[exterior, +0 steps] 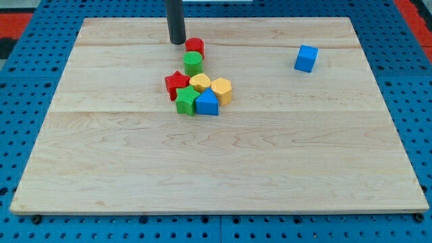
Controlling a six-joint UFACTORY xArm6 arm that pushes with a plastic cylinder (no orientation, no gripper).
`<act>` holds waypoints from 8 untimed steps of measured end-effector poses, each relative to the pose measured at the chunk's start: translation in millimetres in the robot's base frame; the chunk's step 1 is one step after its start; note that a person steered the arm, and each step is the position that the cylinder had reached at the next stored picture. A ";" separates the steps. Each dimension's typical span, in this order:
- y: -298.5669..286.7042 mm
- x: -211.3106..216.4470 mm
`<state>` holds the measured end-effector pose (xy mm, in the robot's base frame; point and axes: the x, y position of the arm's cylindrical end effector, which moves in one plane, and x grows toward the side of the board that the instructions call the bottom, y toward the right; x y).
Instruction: Nudge the red circle closer to the group of blocks
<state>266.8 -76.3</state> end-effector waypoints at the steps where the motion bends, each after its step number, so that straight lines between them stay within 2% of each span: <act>1: 25.8 0.7; 3: 59.3 1.2; 7: 58.2 34.1; 8: 34.1 34.1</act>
